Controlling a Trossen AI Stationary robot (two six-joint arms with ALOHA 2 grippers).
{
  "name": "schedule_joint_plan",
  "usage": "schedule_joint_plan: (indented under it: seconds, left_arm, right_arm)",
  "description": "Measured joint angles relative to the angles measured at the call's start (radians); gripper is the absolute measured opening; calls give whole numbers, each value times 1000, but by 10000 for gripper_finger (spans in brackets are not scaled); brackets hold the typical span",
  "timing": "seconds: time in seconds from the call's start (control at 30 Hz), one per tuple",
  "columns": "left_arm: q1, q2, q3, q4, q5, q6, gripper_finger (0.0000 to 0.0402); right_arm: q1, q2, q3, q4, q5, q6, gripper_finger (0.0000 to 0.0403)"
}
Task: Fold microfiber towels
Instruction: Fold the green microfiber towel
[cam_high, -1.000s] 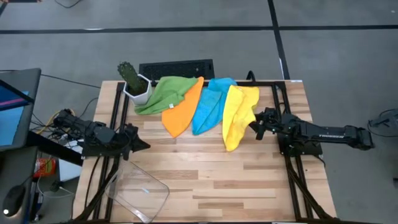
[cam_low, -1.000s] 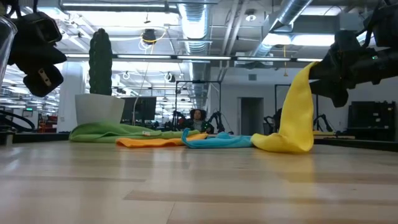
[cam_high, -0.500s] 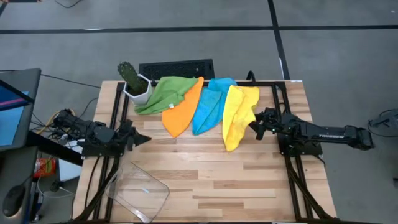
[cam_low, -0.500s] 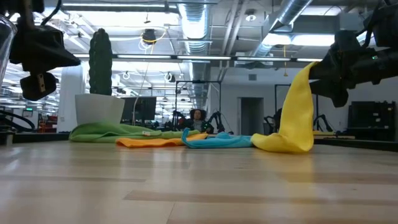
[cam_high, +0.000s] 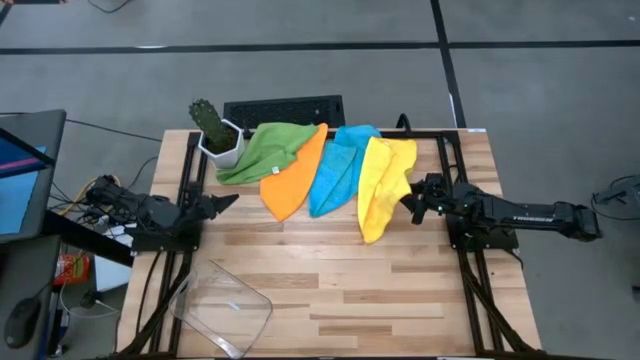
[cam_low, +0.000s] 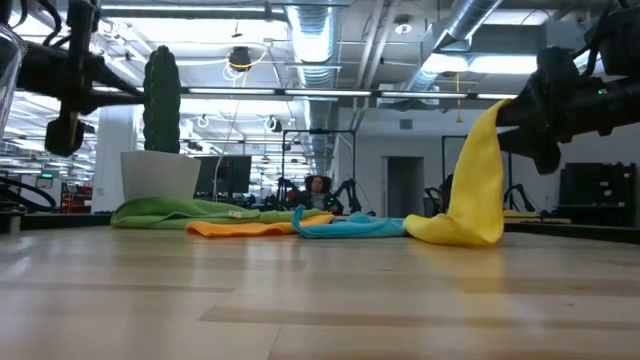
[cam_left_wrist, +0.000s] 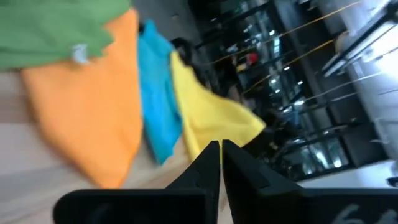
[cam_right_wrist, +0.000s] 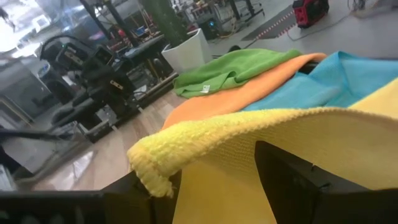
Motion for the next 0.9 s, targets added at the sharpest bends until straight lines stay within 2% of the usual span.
schedule_joint_plan:
  seconds: [0.17, 0.27, 0.4, 0.57, 0.63, 0.73, 0.9]
  left_arm:
    - [0, 6, 0, 222, -5, 188, 78]
    - [0, 42, 0, 340, -2, 237, 120]
    - [0, 137, 0, 449, 0, 236, 164]
    - [16, 320, 35, 582, 13, 241, 187]
    - [32, 396, 76, 591, 31, 248, 189]
    - [65, 496, 136, 585, 57, 262, 190]
    - [121, 606, 211, 583, 109, 302, 191]
  right_arm:
    - [0, 0, 0, 0, 0, 28, 227]
    - [0, 0, 0, 0, -4, 61, 227]
    - [-1, 0, 0, 0, -2, 119, 227]
    - [1, 1, 41, -24, -2, 96, 227]
    - [1, 13, 87, -72, -2, 37, 227]
    - [1, 61, 186, -233, 1, -71, 227]
    - [1, 229, 378, -528, 32, -116, 227]
